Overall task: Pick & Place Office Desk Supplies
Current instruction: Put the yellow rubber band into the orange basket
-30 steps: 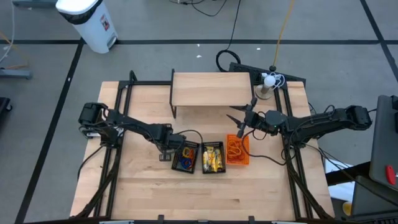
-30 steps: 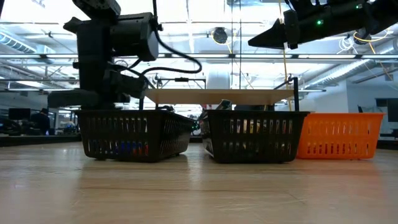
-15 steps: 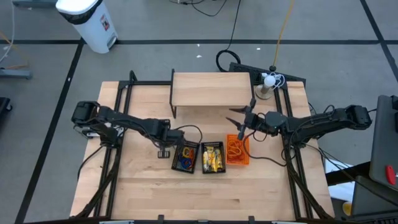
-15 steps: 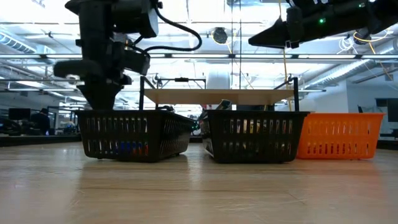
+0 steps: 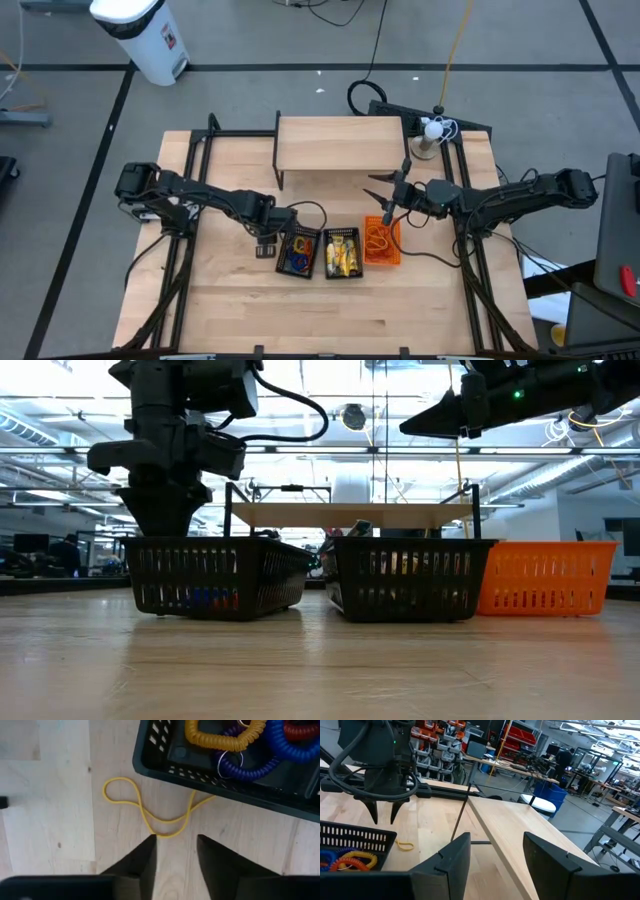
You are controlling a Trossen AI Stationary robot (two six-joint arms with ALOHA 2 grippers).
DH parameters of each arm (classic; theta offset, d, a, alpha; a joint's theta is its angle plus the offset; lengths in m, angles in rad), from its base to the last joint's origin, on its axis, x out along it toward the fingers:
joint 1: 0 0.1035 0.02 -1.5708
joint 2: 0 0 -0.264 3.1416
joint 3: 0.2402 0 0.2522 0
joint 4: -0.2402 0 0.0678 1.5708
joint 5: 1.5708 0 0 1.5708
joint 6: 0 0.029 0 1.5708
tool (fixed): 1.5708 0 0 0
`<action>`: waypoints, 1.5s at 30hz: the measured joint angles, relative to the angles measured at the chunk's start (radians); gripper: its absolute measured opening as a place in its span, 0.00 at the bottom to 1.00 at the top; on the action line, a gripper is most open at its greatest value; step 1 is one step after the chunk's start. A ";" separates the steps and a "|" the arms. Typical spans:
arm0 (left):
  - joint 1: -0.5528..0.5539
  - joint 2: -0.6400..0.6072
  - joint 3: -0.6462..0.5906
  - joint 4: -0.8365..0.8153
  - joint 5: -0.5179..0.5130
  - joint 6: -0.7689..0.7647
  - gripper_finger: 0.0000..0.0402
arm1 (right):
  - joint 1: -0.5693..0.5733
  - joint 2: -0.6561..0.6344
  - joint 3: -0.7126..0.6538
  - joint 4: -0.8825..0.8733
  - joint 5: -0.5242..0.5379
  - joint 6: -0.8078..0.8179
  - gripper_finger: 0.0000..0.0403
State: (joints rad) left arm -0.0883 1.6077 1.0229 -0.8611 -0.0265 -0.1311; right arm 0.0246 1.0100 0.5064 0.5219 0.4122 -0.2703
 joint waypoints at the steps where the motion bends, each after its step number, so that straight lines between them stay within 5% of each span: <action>1: 0.000 0.000 0.000 0.000 0.000 0.002 0.37 | 0.000 0.000 0.000 -0.001 0.000 0.000 0.42; 11: 0.000 0.011 -0.030 0.060 0.000 -0.003 0.53 | 0.000 0.000 0.000 0.001 -0.036 0.000 0.42; 45: -0.004 0.092 -0.092 0.184 0.049 -0.001 0.53 | 0.000 0.000 0.000 0.004 -0.049 0.023 0.42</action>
State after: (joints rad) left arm -0.0921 1.6992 0.9314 -0.6768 0.0222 -0.1321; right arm 0.0246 1.0103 0.5068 0.5260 0.3630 -0.2470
